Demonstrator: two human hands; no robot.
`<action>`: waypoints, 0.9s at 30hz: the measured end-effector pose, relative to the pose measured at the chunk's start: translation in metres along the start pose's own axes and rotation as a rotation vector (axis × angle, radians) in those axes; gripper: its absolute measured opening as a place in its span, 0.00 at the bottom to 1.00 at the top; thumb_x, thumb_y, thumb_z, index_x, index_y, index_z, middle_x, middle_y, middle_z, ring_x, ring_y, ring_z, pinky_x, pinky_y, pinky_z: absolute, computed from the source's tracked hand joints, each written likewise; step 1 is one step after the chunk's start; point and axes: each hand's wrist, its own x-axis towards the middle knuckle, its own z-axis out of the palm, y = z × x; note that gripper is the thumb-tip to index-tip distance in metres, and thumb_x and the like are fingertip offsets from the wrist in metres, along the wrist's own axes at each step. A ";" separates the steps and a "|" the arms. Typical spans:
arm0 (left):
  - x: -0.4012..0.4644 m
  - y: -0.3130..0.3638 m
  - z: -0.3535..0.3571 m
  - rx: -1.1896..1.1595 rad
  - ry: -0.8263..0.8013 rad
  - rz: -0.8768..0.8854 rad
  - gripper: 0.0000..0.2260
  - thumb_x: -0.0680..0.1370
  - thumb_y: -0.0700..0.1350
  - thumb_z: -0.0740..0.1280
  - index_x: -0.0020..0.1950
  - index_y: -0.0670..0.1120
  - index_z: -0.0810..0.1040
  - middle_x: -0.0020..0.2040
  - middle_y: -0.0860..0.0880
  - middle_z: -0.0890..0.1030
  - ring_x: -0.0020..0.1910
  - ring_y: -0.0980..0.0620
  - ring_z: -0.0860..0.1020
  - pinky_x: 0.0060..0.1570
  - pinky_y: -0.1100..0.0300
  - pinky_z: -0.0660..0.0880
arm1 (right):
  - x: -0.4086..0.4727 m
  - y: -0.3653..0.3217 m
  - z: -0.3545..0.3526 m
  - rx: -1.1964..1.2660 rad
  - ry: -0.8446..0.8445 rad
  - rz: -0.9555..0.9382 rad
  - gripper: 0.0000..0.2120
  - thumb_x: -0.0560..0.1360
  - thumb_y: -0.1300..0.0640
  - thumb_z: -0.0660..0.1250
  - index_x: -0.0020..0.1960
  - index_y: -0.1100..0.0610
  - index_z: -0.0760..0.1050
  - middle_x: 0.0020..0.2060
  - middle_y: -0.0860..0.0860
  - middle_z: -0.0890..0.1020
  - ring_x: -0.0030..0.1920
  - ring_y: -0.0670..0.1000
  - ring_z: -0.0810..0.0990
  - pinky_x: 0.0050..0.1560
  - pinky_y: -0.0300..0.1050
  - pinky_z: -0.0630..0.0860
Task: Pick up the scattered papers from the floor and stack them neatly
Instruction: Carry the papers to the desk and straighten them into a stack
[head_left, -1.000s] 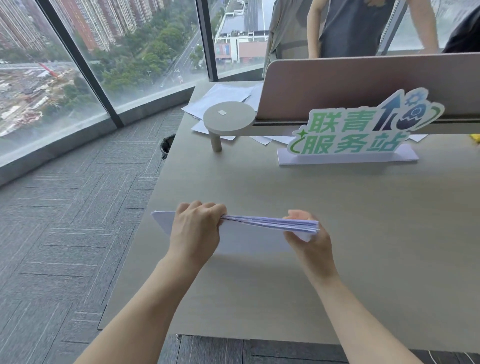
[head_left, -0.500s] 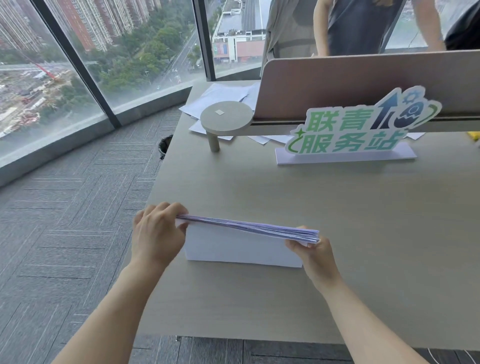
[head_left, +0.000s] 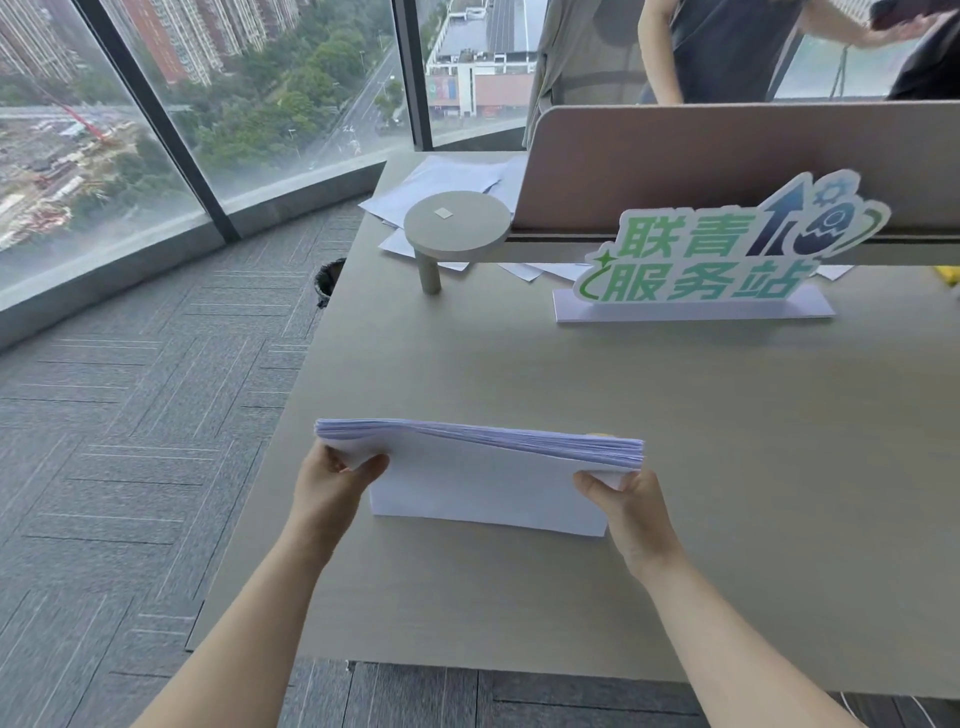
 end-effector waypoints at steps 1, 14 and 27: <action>0.000 0.000 0.001 -0.022 0.008 0.007 0.13 0.73 0.33 0.70 0.57 0.41 0.78 0.49 0.50 0.83 0.47 0.54 0.81 0.45 0.66 0.73 | -0.001 -0.001 0.001 0.008 0.004 -0.004 0.11 0.68 0.59 0.71 0.51 0.56 0.82 0.40 0.42 0.85 0.44 0.42 0.82 0.48 0.40 0.74; -0.020 0.020 0.025 -0.260 0.141 0.158 0.07 0.76 0.36 0.69 0.48 0.48 0.81 0.42 0.54 0.83 0.40 0.61 0.80 0.43 0.68 0.75 | -0.006 -0.026 0.013 0.067 0.174 -0.161 0.10 0.77 0.65 0.68 0.48 0.50 0.81 0.40 0.41 0.86 0.43 0.41 0.83 0.43 0.33 0.77; -0.029 0.036 0.031 -0.412 0.235 0.120 0.14 0.70 0.62 0.68 0.48 0.54 0.76 0.40 0.53 0.70 0.40 0.58 0.69 0.48 0.63 0.65 | -0.007 -0.039 0.023 0.185 0.342 -0.313 0.11 0.72 0.38 0.63 0.49 0.41 0.79 0.50 0.50 0.84 0.57 0.56 0.79 0.63 0.60 0.71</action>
